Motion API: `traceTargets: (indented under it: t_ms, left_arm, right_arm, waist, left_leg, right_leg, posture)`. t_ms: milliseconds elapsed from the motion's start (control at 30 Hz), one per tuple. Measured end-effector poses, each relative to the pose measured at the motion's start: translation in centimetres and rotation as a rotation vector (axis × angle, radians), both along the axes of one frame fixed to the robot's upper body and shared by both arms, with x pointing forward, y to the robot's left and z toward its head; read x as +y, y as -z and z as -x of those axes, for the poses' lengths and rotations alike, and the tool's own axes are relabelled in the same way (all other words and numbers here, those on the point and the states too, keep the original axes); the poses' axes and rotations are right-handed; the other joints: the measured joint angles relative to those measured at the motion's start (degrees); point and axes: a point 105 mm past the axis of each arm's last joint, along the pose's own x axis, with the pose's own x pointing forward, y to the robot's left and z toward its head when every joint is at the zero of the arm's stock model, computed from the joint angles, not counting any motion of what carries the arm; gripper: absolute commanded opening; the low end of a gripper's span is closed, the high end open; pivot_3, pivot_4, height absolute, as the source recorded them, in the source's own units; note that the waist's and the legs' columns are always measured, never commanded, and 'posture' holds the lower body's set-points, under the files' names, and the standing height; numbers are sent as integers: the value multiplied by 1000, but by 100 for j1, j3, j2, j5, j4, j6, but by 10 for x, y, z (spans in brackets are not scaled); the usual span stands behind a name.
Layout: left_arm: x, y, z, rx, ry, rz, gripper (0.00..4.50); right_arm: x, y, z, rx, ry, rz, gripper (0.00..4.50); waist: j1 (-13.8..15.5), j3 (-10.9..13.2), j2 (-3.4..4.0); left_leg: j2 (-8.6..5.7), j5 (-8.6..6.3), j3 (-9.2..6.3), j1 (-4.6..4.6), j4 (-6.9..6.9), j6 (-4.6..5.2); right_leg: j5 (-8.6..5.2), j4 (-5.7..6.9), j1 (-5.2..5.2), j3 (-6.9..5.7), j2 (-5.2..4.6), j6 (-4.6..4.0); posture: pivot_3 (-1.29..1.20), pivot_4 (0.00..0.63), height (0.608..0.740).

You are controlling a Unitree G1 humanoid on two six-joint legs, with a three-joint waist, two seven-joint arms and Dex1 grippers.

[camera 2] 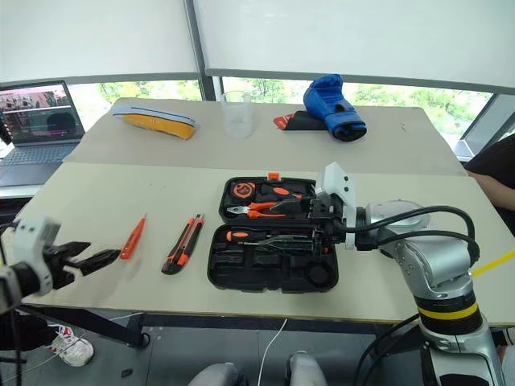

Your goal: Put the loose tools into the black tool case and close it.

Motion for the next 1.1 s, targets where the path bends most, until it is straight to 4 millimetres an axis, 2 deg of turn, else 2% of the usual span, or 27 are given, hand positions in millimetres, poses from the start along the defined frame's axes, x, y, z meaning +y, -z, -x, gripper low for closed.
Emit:
traceTargets:
  t_ms: [133, 200, 233, 267, 300, 333, 433, 467, 600, 633, 733, 800, 833, 867, 933, 1000, 1100]
  left_arm:
    - [-1, 9, -24, 99, -46, 1, 4500]
    - [-1, 22, -29, 162, -45, -30, 4500]
    - [-2, 20, -32, 161, -39, -33, 4500]
    - [-3, 20, -33, 167, -35, -29, 3985]
    - [-2, 21, -34, 177, -35, -29, 3794]
    - [0, 21, -34, 182, -38, -37, 3312]
    - [4, 23, -33, 203, -40, -41, 2250]
    - [4, 24, -33, 209, -39, -43, 2032]
    - [9, 25, -32, 221, -44, -34, 543]
    - [9, 25, -33, 219, -40, -28, 419]
    - [4, 22, -37, 183, 25, -22, 411]
    - [-28, -2, -48, 78, 239, 18, 410]
    - [-53, -26, -50, -16, 399, 14, 410]
    - [-75, -47, -47, -89, 564, -17, 410]
    - [-108, -70, -33, -152, 818, -82, 410]
    - [-130, -69, -21, -143, 1004, -120, 410]
    - [-162, -45, -15, -65, 1202, -144, 410]
  right_arm:
    - [1, 2, 2, -6, 9, 4, 4431]
    - [3, 2, 5, -20, 8, 6, 4431]
    - [4, 2, 5, -22, 10, 7, 4431]
    - [4, 2, 6, -24, 9, 7, 4500]
    - [4, 3, 6, -24, 14, 7, 4500]
    - [4, 3, 7, -23, 16, 4, 4500]
    - [6, 2, 8, -27, 15, -3, 4500]
    - [6, 2, 9, -29, 16, -3, 4500]
    - [4, 2, 9, -30, 27, 7, 4500]
    - [3, 3, 9, -29, 31, 12, 4500]
    - [-1, 5, 10, -19, 42, 19, 4500]
    - [-11, 12, 13, 7, 67, 49, 4500]
    - [-14, 15, 15, 23, 72, 59, 4500]
    - [-12, 15, 18, 21, 64, 56, 4500]
    - [-13, 15, 22, 17, 67, 55, 4500]
    - [-16, 17, 23, 18, 87, 61, 4500]
    - [-21, 20, 26, 30, 122, 67, 4500]
  waist:
    - [-64, 1, -2]
    - [-104, 1, -2]
    - [-116, 1, -2]
    - [-120, 0, -1]
    - [-124, 0, 0]
    - [-125, 0, 0]
    - [-124, 0, 0]
    - [-124, 0, 0]
    - [-123, -1, 1]
    - [-122, -1, 1]
    - [-109, 0, 1]
    - [3, 16, -27]
    - [38, 25, -48]
    - [44, 25, -52]
    - [8, 23, -42]
    - [-23, 21, -31]
    - [-47, 23, -34]
  left_leg:
    - [0, 2, 1, -3, -2, -3]
    - [-2, 1, 2, -3, -8, -3]
    - [-5, 1, 0, -3, -10, -3]
    - [-8, 1, 0, -3, -12, -3]
    - [-11, 2, 1, -3, -17, -3]
    - [-11, 1, 1, -3, -16, -3]
    - [-11, 1, 1, 0, -14, -3]
    - [-11, 1, 1, 2, -14, -3]
    - [-11, 1, 2, 15, -14, -3]
    - [-10, 1, 2, 15, -14, -3]
    - [-10, 1, 1, 10, -11, -3]
    - [-10, 1, -11, -29, 14, -4]
    - [-9, 3, -22, -50, 25, -6]
    - [-9, 2, -22, -52, 31, -6]
    - [-17, 2, -19, -44, 23, -5]
    - [-28, 2, -18, -20, 9, -3]
    - [-24, 2, -20, -23, 9, -3]
  right_leg:
    - [0, 2, -15, -6, 5, -1]
    - [0, 6, -26, -5, 6, -1]
    - [0, 8, -29, -7, 6, -1]
    - [0, 3, -31, -9, 4, -1]
    - [0, 0, -36, -8, 3, -1]
    - [0, -1, -36, -9, 3, -1]
    - [0, -3, -30, -5, 2, 0]
    - [0, -3, -28, -4, 1, 0]
    - [0, -2, -15, -2, 0, 0]
    - [0, -2, -14, -2, -1, 0]
    - [0, -2, -16, -2, -3, 0]
    - [0, -2, -31, -10, -4, -1]
    - [3, -8, -38, -28, -6, -6]
    - [9, -11, -41, -33, -5, -5]
    - [12, -13, -36, -42, -13, 1]
    - [12, -16, -34, -38, -14, 1]
    - [10, -21, -32, -33, -8, -4]
  posture:
    - [0, 150, 731]
    - [0, 150, 731]
    - [0, 150, 731]
    - [0, 150, 731]
    - [0, 150, 731]
    - [0, 150, 731]
    - [0, 150, 731]
    - [0, 150, 731]
    - [0, 150, 731]
    - [0, 150, 731]
    - [0, 150, 731]
    - [0, 150, 731]
    - [0, 150, 731]
    - [0, 150, 731]
    - [0, 150, 731]
    - [0, 150, 731]
    - [0, 150, 731]
